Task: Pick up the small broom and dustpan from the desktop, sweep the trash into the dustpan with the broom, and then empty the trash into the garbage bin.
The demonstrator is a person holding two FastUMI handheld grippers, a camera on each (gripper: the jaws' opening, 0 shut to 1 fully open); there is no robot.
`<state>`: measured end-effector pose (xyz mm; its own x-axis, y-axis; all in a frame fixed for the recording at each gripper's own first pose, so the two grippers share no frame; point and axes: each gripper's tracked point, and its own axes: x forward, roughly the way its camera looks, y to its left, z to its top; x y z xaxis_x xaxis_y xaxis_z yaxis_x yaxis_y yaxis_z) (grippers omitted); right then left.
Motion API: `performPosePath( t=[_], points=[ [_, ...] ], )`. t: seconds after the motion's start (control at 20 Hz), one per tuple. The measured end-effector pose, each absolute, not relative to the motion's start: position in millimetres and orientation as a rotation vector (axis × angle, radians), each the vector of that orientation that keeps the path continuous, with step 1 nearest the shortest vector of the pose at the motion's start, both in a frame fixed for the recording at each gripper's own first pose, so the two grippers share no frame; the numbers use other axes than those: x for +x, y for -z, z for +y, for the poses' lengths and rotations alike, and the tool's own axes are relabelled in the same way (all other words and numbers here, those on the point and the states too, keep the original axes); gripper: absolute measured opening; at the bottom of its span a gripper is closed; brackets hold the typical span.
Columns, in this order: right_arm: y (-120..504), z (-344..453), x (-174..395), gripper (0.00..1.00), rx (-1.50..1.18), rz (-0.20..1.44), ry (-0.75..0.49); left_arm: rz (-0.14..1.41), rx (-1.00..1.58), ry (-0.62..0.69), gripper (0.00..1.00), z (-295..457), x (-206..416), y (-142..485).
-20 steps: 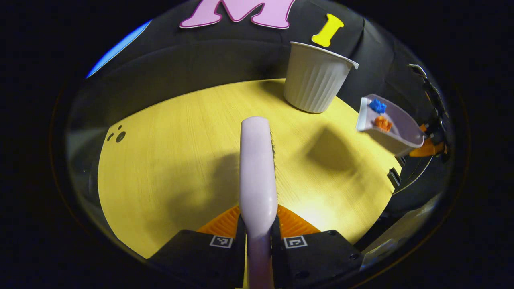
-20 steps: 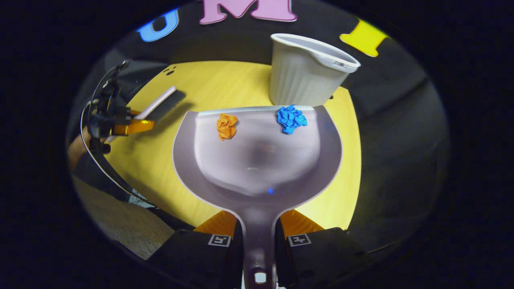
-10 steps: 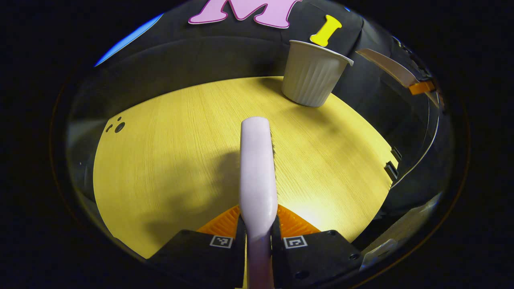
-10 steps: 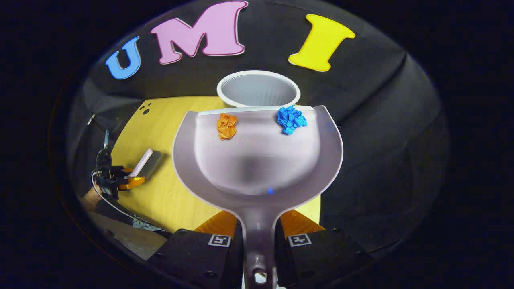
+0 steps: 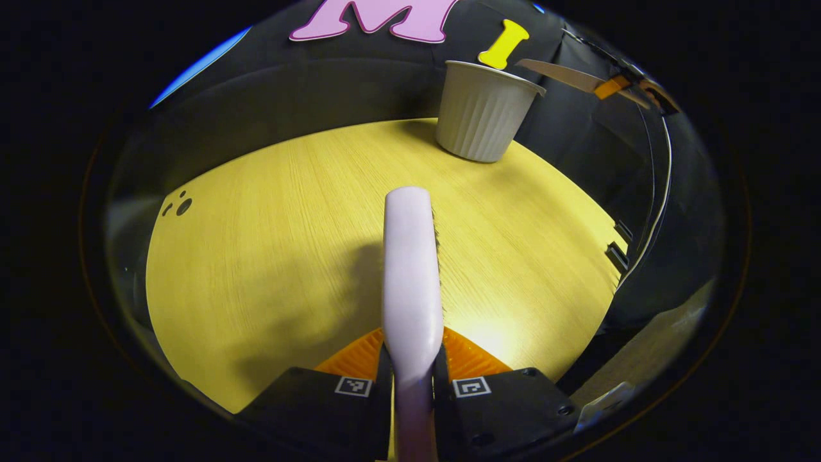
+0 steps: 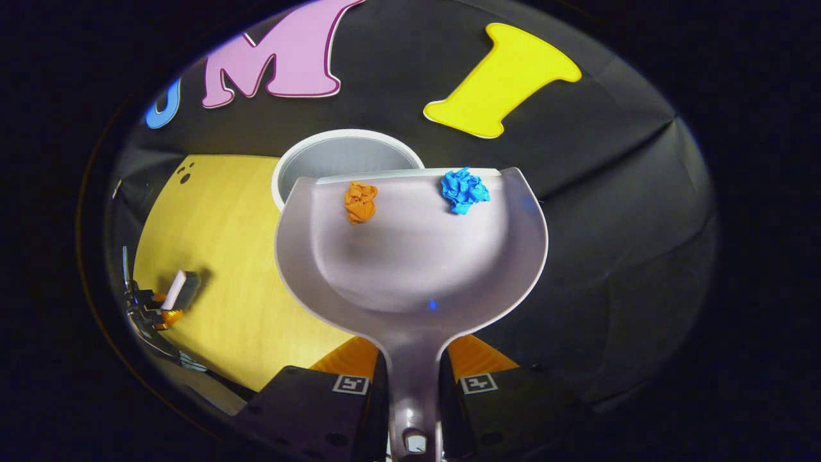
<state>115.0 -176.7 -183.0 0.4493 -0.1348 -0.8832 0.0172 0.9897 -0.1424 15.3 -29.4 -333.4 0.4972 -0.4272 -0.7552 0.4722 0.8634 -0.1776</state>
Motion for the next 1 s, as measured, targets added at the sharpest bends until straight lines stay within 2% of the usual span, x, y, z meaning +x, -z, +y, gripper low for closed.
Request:
performPosePath(
  t=[0.05,0.1,0.4,0.5,0.65,0.7,0.75,0.8,0.9,0.95,1.0],
  points=[
    [185,-179,122,0.41,-0.148,1.118,0.091,0.9,0.053,0.544,0.3,-27,14,333],
    [185,-182,128,0.36,-0.18,1.14,0.09,0.9,0.05,0.542,0.3,-24,14,334],
    [176,-190,154,0.37,-0.419,1.264,0.056,0.915,0.024,0.509,0.3,-11,14,341],
    [170,-189,159,0.37,-0.435,1.285,0.043,0.914,0.019,0.502,0.34,-8,15,342],
    [175,-190,165,0.37,-0.454,1.306,0.025,0.913,0.009,0.499,0.3,-9,16,343],
    [174,-188,166,0.32,-0.453,1.31,0.021,0.915,0.005,0.5,0.32,-10,15,344],
    [174,-186,166,0.32,-0.451,1.315,0.014,0.916,0.004,0.502,0.31,-11,14,343],
    [174,-184,166,0.36,-0.453,1.322,0.003,0.918,0.004,0.505,0.31,-13,14,345],
    [171,-184,172,0.37,-0.502,1.336,-0.026,0.918,0.007,0.51,0.29,-16,15,345],
    [170,-187,177,0.32,-0.545,1.346,-0.033,0.918,0.008,0.51,0.3,-16,16,344],
    [174,-193,181,0.32,-0.583,1.358,-0.041,0.919,0.009,0.51,0.31,-16,16,344]
  ],
)
